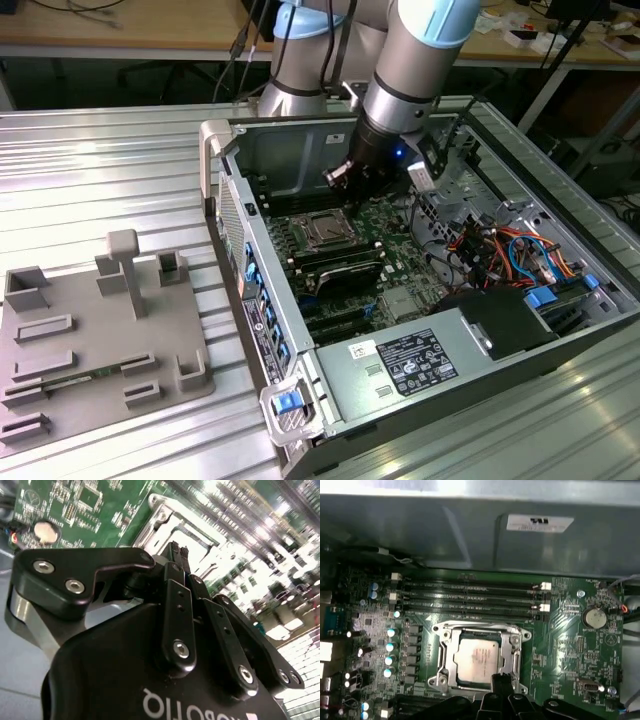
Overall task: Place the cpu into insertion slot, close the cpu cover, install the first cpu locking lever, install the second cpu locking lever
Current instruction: 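Install the second cpu locking lever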
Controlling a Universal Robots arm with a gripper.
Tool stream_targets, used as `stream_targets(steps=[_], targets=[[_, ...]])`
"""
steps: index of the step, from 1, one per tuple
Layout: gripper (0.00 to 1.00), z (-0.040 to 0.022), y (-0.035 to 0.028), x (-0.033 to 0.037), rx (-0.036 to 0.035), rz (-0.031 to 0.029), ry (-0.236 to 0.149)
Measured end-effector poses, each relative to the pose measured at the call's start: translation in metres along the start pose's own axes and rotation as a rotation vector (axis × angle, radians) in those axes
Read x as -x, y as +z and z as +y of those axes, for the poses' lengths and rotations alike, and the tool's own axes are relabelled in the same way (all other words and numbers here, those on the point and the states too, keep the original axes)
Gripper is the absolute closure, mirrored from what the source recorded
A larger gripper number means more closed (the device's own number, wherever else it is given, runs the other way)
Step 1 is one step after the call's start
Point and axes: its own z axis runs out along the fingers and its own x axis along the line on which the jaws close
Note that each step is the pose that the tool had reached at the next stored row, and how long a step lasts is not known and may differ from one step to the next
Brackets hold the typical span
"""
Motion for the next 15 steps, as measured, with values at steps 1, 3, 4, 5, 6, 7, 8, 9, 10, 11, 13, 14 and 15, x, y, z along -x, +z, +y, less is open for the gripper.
stream_targets(steps=[1, 3, 4, 5, 6, 7, 8, 9, 10, 11, 13, 14, 15], targets=[[0.89, -0.0037, -0.0001, -0.0002, 0.0, 0.0, 0.0], [0.89, -0.0117, -0.0004, -0.0008, -0.0001, 0.0001, 0.0], [0.89, -0.0152, -0.0005, -0.0011, 0.0001, 0.0, 0.0], [0.89, -0.0183, -0.0006, -0.0014, 0.0, 0.0, 0.0], [0.89, -0.0213, -0.0008, -0.0016, 0.0, 0.0001, 0.0], [0.89, -0.0242, -0.0009, -0.0018, -0.0001, 0.0001, 0.0], [0.89, -0.0272, -0.0009, -0.002, 0.0001, 0.0, 0.0], [0.89, -0.0295, -0.001, -0.0022, 0.0001, 0.0, 0.0], [0.89, -0.031, -0.0011, -0.0025, 0.0, 0.0001, 0.0], [0.89, -0.0316, -0.001, -0.0045, -0.0001, 0.0, 0.0], [0.89, -0.0317, -0.001, -0.006, 0.0, 0.0, 0.0], [0.89, -0.0318, -0.001, -0.0061, -0.0001, 0.0001, 0.0], [0.89, -0.0318, -0.001, -0.0061, 0.0, 0.0, 0.0]])
